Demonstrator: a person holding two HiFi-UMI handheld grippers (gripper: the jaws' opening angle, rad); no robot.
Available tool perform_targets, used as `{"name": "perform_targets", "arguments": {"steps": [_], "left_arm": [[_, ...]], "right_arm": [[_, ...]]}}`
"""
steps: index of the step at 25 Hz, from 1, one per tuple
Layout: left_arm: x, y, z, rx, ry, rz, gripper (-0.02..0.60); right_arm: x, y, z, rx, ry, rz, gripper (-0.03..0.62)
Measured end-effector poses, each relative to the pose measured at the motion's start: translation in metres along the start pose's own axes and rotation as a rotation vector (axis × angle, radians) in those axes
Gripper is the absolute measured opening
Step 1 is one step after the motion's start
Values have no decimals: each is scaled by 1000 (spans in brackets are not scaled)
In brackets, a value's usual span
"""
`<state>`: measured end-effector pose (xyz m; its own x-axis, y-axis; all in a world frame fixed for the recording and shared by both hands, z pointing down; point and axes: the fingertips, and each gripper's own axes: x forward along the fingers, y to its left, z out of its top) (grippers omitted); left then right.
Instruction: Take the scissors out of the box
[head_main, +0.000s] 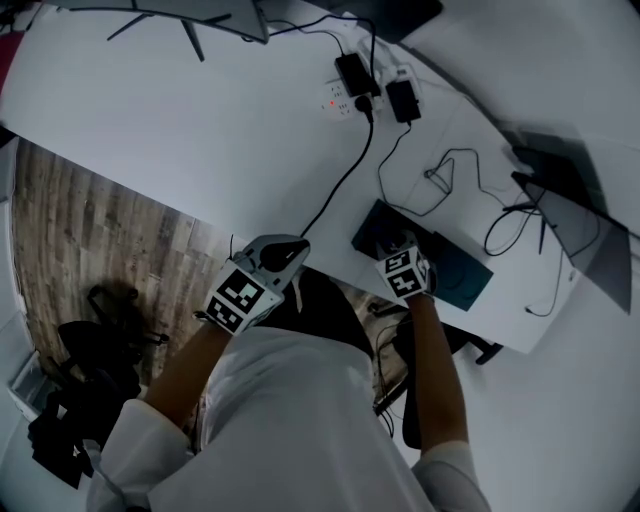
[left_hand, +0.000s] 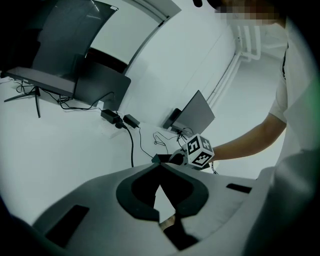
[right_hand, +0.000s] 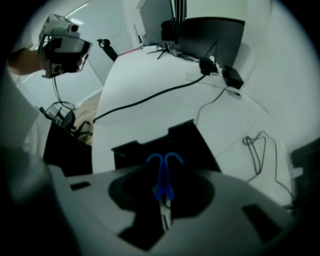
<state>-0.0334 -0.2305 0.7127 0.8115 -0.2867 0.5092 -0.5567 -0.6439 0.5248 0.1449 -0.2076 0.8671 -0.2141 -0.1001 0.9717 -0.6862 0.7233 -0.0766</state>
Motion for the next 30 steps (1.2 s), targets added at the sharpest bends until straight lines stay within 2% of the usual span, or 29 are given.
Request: {"name": "perform_targets", "arguments": {"steps": [7,14,18,24,30], "left_arm": [[-6,12,-5,-30,1,20,31],[-8,14,-10,-30,10,22,31],[-12,4,-1,0,3,11,31],[-18,-11,16,49,-11,-10,31],[-23,-28,20,102,-2,-36,31]], "right_arm": [[16,2,1,-116,85,-32,113],[14,2,1,-87,52,-11,95],[-11,-3,4,-25,-59,-61,94],[-67,-22,7,154,-261,-184,92],[-111,-39,0,323,-420,-293,92]]}}
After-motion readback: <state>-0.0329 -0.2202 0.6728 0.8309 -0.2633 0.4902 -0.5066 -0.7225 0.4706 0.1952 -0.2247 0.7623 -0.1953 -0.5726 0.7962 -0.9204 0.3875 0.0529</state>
